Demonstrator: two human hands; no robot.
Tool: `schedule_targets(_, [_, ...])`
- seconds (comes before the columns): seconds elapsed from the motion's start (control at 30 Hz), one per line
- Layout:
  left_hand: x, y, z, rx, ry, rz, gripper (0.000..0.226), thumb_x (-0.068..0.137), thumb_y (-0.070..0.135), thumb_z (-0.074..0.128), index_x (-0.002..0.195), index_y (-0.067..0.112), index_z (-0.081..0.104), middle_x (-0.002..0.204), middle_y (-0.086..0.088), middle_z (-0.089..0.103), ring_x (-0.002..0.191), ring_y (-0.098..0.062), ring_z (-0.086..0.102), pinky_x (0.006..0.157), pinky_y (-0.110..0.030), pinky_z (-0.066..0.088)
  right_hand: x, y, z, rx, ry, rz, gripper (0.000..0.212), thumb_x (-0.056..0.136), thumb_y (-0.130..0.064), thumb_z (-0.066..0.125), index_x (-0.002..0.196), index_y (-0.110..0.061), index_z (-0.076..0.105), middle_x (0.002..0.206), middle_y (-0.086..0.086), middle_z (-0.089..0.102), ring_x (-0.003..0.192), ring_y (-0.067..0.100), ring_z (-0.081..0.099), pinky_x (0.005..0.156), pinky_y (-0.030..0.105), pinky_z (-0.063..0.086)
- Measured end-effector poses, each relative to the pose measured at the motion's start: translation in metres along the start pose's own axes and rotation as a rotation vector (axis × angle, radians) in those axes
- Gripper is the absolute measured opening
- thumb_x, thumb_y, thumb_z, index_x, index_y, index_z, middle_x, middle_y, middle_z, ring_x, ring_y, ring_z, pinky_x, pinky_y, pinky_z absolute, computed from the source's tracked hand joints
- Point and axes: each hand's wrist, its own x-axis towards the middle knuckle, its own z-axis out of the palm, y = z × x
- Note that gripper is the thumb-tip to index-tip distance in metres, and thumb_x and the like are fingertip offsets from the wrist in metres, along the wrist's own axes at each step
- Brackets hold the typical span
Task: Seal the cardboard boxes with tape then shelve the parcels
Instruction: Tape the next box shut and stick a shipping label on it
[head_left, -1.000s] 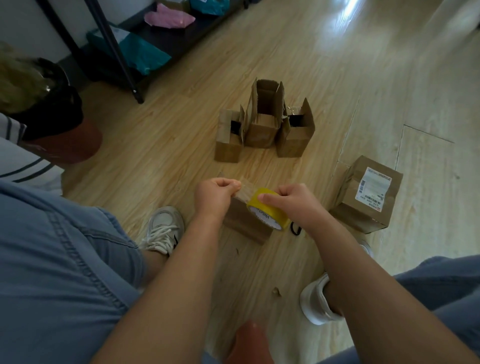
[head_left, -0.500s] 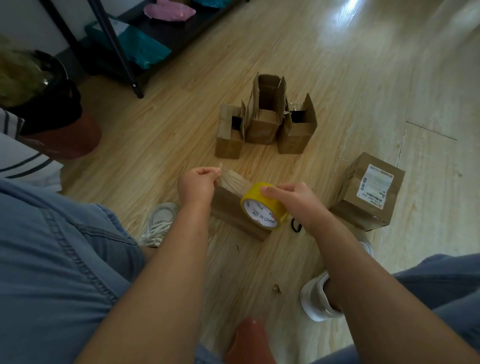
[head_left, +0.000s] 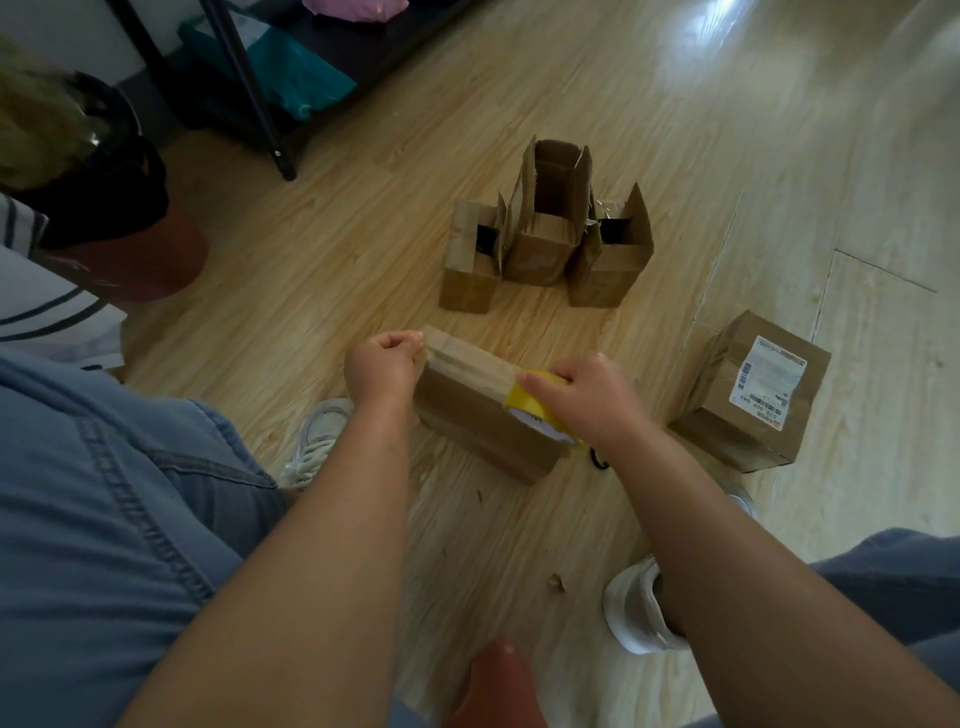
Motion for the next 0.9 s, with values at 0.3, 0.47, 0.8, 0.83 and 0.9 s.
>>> schedule_targets(0.3, [0.037, -0.013, 0.007, 0.002, -0.007, -0.079, 0.021, 0.090, 0.017, 0.070, 0.071, 0.022, 0.064, 0.074, 0.003, 0.066, 0.074, -0.012, 0.064, 0.082, -0.032, 0.055, 0.025, -0.016, 0.017, -0.144, -0.017, 0.039, 0.050, 0.092, -0.058, 0.058, 0.064, -0.016, 0.056, 0.059, -0.001, 0.053, 0.058, 0.016, 0.053, 0.051, 0.028, 0.035])
schedule_targets(0.47, [0.047, -0.024, 0.012, -0.030, -0.042, -0.142, 0.021, 0.094, 0.012, 0.064, 0.074, 0.016, 0.061, 0.072, -0.003, 0.065, 0.069, -0.019, 0.066, 0.078, -0.038, 0.058, 0.031, -0.018, 0.020, -0.200, -0.015, 0.026, 0.049, 0.093, -0.058, 0.057, 0.063, -0.020, 0.053, 0.060, -0.002, 0.053, 0.060, 0.015, 0.054, 0.050, 0.028, 0.035])
schedule_targets(0.8, [0.061, -0.039, 0.017, -0.021, -0.069, -0.208, 0.021, 0.096, 0.009, 0.061, 0.075, 0.013, 0.058, 0.068, -0.002, 0.063, 0.063, -0.017, 0.063, 0.068, -0.032, 0.056, 0.041, -0.025, 0.033, -0.292, -0.032, 0.017, 0.046, 0.094, -0.057, 0.055, 0.074, -0.016, 0.063, 0.066, -0.003, 0.058, 0.062, 0.012, 0.054, 0.047, 0.026, 0.031])
schedule_targets(0.83, [0.063, -0.040, 0.018, -0.012, -0.074, -0.203, 0.021, 0.095, 0.010, 0.062, 0.075, 0.013, 0.058, 0.069, -0.002, 0.063, 0.063, -0.016, 0.063, 0.070, -0.032, 0.056, 0.042, -0.025, 0.034, -0.294, -0.032, 0.016, 0.046, 0.094, -0.057, 0.055, 0.072, -0.017, 0.061, 0.066, -0.003, 0.057, 0.062, 0.012, 0.054, 0.048, 0.026, 0.030])
schedule_targets(0.9, [0.066, -0.042, 0.020, 0.023, -0.077, -0.196, 0.021, 0.095, 0.013, 0.063, 0.074, 0.014, 0.059, 0.069, -0.002, 0.063, 0.063, -0.015, 0.062, 0.071, -0.032, 0.055, 0.044, -0.024, 0.035, -0.293, -0.033, 0.021, 0.045, 0.094, -0.057, 0.055, 0.067, -0.021, 0.055, 0.064, -0.004, 0.055, 0.062, 0.011, 0.053, 0.048, 0.027, 0.030])
